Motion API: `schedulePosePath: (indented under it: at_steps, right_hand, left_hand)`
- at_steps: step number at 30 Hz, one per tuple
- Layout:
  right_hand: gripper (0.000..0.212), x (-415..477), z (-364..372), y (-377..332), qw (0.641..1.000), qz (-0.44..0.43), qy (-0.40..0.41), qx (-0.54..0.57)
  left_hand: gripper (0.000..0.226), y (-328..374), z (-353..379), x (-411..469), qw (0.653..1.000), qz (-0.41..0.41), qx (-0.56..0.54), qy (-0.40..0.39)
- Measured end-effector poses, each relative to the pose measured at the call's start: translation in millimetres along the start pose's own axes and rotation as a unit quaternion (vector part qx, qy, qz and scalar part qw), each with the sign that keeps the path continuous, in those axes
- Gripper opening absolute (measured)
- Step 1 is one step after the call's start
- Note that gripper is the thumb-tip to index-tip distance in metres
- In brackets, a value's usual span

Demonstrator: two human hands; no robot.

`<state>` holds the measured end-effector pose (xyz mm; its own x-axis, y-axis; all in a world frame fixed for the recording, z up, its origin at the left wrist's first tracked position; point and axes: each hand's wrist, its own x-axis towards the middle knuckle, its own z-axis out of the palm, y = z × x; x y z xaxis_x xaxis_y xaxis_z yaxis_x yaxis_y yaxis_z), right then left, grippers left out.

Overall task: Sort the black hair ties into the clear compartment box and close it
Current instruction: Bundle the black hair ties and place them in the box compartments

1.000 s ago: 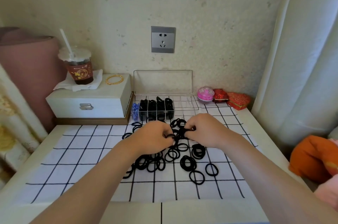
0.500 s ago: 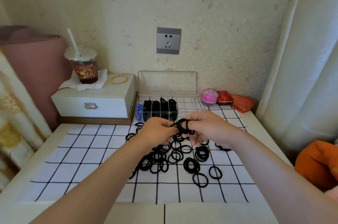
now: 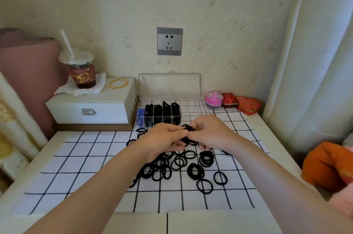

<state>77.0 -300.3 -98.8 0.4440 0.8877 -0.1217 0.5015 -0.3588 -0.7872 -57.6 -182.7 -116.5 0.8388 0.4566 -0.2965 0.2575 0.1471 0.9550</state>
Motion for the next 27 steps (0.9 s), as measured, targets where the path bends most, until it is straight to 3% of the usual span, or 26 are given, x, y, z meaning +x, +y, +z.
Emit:
schedulePosePath:
  at_steps: [7, 12, 17, 22, 27]
  right_hand:
    - [0.012, -5, -12, 3, 0.999, 0.008, -0.042, -0.017]
    - [0.006, -9, -24, 15, 0.976, 0.017, -0.038, -0.213]
    - [0.033, -11, -14, 22, 0.925, 0.057, -0.086, -0.366]
    - [0.016, -6, -4, 23, 0.901, 0.021, -0.054, -0.43]
    - [0.015, 1, -3, 29, 0.912, 0.022, -0.052, -0.405]
  left_hand:
    - [0.022, -2, -6, 3, 0.993, 0.019, 0.093, 0.065]
    - [0.025, -1, -7, 3, 0.986, 0.011, 0.153, 0.068]
    - [0.027, -2, -3, 1, 0.982, 0.002, 0.183, 0.055]
    - [0.026, -2, -3, 1, 0.981, 0.007, 0.187, 0.05]
    - [0.024, -1, -3, 0, 0.98, 0.012, 0.189, 0.059]
